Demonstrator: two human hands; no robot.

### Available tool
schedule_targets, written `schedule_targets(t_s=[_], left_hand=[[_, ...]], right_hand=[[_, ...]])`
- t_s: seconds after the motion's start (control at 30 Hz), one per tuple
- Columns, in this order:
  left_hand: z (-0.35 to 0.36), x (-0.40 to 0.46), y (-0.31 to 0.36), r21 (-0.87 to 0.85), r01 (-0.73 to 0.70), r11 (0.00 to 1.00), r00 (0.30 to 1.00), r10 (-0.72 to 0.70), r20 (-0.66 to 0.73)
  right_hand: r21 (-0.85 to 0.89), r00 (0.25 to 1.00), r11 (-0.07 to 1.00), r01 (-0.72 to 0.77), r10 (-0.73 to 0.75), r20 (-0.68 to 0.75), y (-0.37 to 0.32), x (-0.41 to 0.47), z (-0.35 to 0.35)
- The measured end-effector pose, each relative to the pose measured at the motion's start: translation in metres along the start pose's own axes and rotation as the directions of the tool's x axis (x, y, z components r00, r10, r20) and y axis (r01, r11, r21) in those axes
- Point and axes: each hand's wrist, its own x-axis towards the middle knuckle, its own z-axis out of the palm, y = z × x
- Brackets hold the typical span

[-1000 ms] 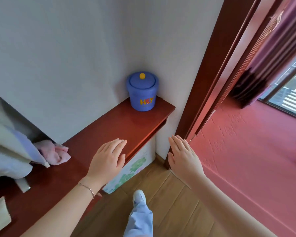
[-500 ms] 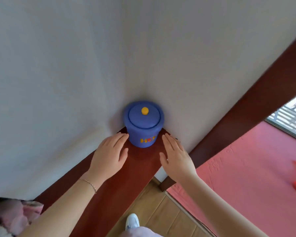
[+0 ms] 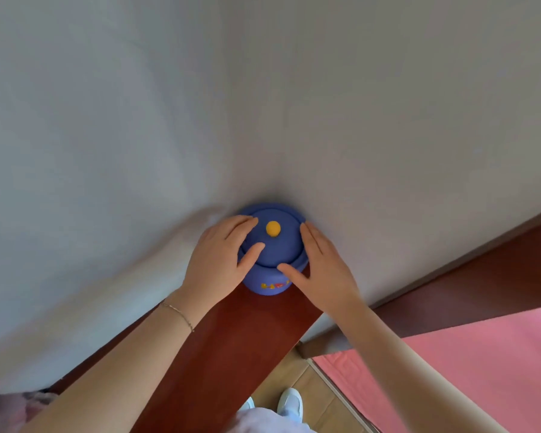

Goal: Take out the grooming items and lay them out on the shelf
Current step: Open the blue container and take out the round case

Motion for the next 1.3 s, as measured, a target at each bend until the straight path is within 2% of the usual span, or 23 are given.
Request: schedule_targets(t_s=[0.13, 0.3, 0.47, 0.63, 0.9, 1.17, 1.3], left_hand=[[-0.001, 0.026, 0.018, -0.015, 0.000, 1.000, 1.000, 0.000, -0.009], [0.011, 0.038, 0.017, 0.044, -0.079, 0.996, 0.995, 0.076, 0.071], [0.014, 0.036, 0.015, 0.042, -0.096, 0.994, 0.990, 0.091, 0.110], [0.013, 0.036, 0.017, -0.011, -0.105, 0.994, 0.993, 0.106, 0.058], [-0.023, -0.004, 0.004, -0.094, 0.035, 0.995, 0.987, -0.049, -0.153], [-0.035, -0.120, -0.032, -0.005, 0.275, 0.962, 0.956, -0.273, -0.110], [-0.025, -0.169, -0.045, 0.013, 0.395, 0.918, 0.918, -0.394, -0.052]], right_hand=[[0.063, 0.999, 0.998, -0.013, 0.011, 0.043, 0.004, -0.001, 0.000], [0.106, 0.999, 0.994, -0.022, 0.018, 0.043, 0.006, -0.002, 0.003], [0.110, 0.999, 0.994, -0.014, 0.010, 0.035, 0.006, -0.002, 0.003], [0.118, 1.000, 0.993, -0.006, 0.003, 0.030, 0.005, -0.003, 0.002], [0.126, 1.000, 0.992, 0.005, -0.007, 0.018, 0.007, -0.004, 0.001], [0.167, 0.999, 0.985, -0.038, 0.040, -0.010, 0.011, -0.005, 0.006], [0.167, 0.999, 0.985, -0.039, 0.045, -0.030, 0.012, -0.004, 0.010]])
